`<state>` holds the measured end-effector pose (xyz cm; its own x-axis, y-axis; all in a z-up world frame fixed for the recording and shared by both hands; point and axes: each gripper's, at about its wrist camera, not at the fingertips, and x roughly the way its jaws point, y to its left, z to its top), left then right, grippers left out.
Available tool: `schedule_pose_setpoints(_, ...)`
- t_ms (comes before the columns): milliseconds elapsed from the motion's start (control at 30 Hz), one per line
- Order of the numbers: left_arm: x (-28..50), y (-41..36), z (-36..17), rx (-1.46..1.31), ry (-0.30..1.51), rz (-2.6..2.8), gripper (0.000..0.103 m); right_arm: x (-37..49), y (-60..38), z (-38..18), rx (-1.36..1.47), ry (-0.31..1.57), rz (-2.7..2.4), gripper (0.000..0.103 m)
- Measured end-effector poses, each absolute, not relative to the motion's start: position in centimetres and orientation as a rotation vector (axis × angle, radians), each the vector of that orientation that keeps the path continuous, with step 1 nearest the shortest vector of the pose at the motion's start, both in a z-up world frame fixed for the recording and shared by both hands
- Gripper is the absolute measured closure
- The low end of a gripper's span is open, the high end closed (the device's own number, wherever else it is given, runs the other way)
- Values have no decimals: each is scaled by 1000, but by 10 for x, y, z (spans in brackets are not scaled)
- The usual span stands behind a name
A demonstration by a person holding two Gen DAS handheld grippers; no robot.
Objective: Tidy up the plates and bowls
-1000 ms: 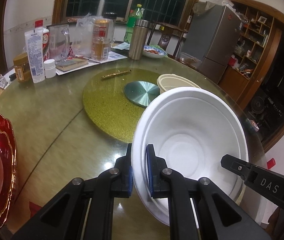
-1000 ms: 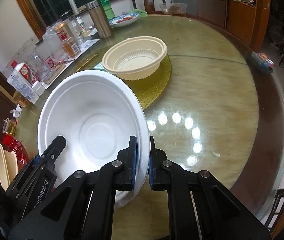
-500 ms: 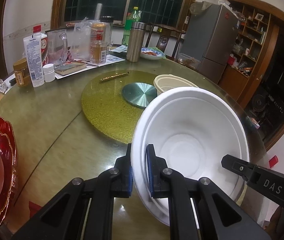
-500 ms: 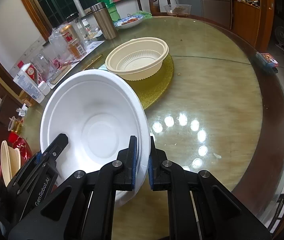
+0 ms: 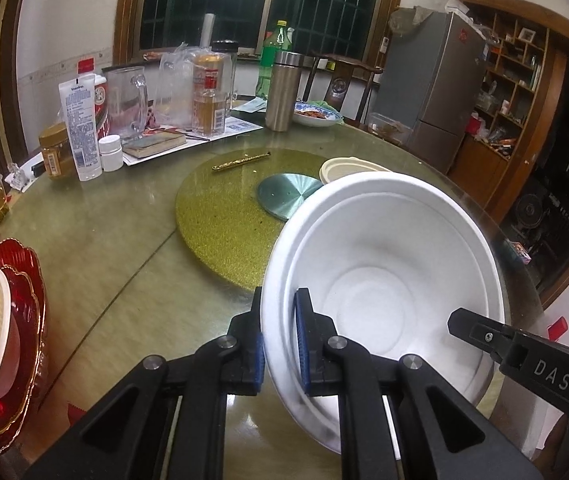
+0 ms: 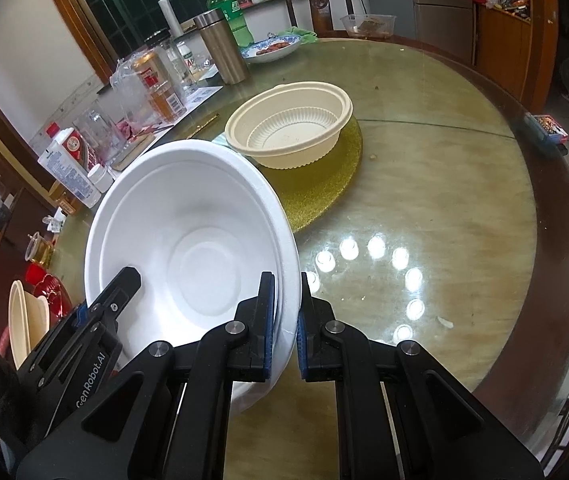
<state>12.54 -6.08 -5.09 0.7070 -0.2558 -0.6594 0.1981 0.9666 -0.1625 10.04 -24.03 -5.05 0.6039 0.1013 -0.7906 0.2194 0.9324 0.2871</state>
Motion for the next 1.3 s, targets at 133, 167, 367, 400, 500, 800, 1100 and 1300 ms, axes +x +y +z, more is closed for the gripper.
schedule_pose_setpoints(133,124,-58,-46,-90,751,-239,91,99,-239,-44,375,906,-49,94)
schedule_pose_setpoints(167,123,-57,-45,-89,752,-235,91,98,-238,-41,373,899,-39,94)
schedule_pose_setpoints(367,109,-42,-29,-82,728,-181,91,95,-228,-28,369,860,24,94)
schedule_pose_setpoints(400,107,-39,-27,-82,724,-170,91,94,-224,-26,366,853,38,94)
schedule_pose_setpoints(500,102,-27,-20,-91,712,-139,91,92,-211,-21,357,839,87,94)
schedule_pose_setpoints(800,84,20,-4,-111,667,-21,91,95,-163,-4,306,805,228,94)
schedule_pose_setpoints(1100,64,80,20,-165,629,86,91,105,-98,18,244,784,400,94)
schedule_pose_setpoints(1300,53,125,29,-200,638,152,91,111,-50,24,218,803,531,94)
